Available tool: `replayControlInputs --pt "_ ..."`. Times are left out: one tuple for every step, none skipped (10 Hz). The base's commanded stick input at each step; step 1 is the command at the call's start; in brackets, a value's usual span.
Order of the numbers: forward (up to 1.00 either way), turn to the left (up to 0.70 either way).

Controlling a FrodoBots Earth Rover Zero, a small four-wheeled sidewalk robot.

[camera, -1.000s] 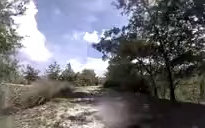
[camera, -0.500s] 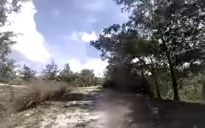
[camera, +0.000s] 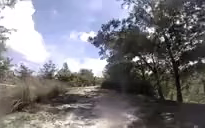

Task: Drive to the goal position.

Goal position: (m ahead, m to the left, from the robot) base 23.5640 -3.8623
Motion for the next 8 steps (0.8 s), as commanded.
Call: replayControlInputs --pt "0.70 0.35" --pt "0.70 0.03" --pt "0.70 0.00" --pt "0.70 0.00" --pt "0.70 0.00" --pt "0.70 0.00" --pt "0.70 0.00" --pt "0.70 0.00"
